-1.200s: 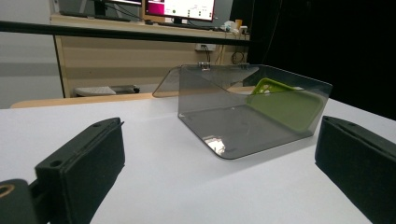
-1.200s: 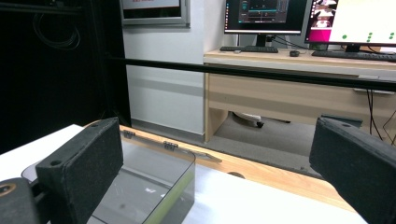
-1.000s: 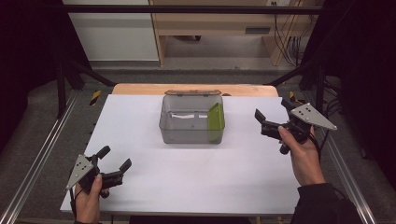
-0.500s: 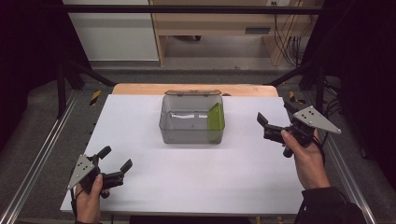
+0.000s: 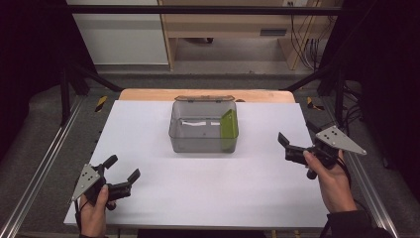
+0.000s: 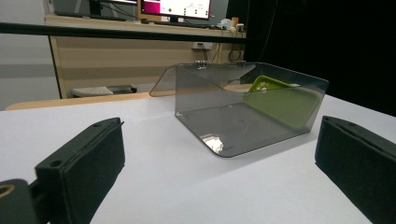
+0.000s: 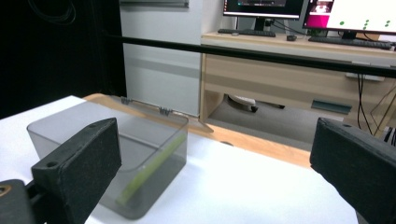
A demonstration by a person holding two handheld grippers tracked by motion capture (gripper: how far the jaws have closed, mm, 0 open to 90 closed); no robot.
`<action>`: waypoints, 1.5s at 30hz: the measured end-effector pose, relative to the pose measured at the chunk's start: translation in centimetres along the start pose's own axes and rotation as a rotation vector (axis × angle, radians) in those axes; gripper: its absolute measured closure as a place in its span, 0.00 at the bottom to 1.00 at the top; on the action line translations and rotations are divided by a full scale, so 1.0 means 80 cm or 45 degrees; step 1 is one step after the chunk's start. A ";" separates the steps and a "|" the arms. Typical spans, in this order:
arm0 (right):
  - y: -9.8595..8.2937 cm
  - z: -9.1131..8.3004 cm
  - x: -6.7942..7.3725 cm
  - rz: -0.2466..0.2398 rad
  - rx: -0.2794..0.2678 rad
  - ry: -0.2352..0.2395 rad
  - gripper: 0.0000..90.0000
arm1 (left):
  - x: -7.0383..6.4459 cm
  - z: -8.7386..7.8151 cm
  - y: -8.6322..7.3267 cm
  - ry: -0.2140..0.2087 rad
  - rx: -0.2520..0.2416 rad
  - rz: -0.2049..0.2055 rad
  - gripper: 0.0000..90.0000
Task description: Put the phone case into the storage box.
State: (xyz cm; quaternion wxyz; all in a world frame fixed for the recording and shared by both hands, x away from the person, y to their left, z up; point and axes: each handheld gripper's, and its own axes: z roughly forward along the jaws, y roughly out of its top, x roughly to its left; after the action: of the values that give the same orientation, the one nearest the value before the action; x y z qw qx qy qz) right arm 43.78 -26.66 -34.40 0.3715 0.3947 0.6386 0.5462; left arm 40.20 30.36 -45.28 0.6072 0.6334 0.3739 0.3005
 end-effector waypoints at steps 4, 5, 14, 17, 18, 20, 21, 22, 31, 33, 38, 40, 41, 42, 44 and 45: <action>-0.012 -0.009 -0.001 0.005 0.015 0.006 0.03 | 0.000 0.001 0.000 -0.006 0.011 0.012 0.01; -0.013 -0.011 -0.001 0.007 0.016 0.005 0.03 | -0.001 0.001 0.000 -0.006 0.012 0.011 0.01; -0.031 -0.027 -0.003 0.016 0.038 0.018 0.03 | -0.001 0.002 -0.001 -0.010 0.009 0.009 0.01; -0.036 -0.032 -0.002 0.004 0.041 0.009 0.04 | -0.001 0.002 -0.001 -0.010 0.010 0.009 0.01; -0.038 -0.033 -0.002 0.002 0.040 0.012 0.04 | -0.001 0.003 -0.001 -0.010 0.010 0.009 0.01; -0.041 -0.036 -0.002 0.003 0.041 0.015 0.04 | -0.001 0.003 -0.001 -0.009 0.011 0.008 0.01; -0.042 -0.037 -0.001 0.008 0.044 0.022 0.03 | -0.002 0.003 -0.001 -0.010 0.010 0.009 0.01; -0.044 -0.039 -0.001 0.007 0.047 0.025 0.03 | -0.002 0.003 -0.001 -0.010 0.010 0.010 0.01; -0.059 -0.047 0.005 -0.007 0.065 0.034 0.03 | -0.002 0.003 -0.001 -0.012 0.012 0.014 0.01; -0.063 -0.049 0.006 0.001 0.070 0.038 0.03 | -0.002 0.003 -0.001 -0.014 0.016 0.018 0.01; -0.072 -0.051 0.008 0.008 0.076 0.053 0.03 | -0.002 0.003 -0.001 -0.017 0.013 0.017 0.01; -0.077 -0.051 0.010 0.012 0.077 0.060 0.03 | -0.002 0.003 -0.001 -0.018 0.011 0.017 0.01; -0.080 -0.051 0.011 0.010 0.077 0.061 0.03 | -0.002 0.003 -0.001 -0.018 0.011 0.016 0.01; -0.084 -0.051 0.012 0.014 0.080 0.065 0.03 | -0.002 0.003 -0.001 -0.018 0.011 0.016 0.01; -0.090 -0.050 0.013 0.019 0.080 0.066 0.03 | -0.002 0.003 -0.001 -0.018 0.011 0.015 0.01; -0.093 -0.049 0.014 0.026 0.082 0.068 0.03 | -0.003 0.003 -0.001 -0.019 0.011 0.015 0.01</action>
State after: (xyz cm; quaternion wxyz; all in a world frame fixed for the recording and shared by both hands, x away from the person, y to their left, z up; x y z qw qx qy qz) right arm 39.01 -27.89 -41.31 0.3357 0.3983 0.6614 0.5396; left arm 40.28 30.05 -45.36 0.6055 0.6403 0.3669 0.2980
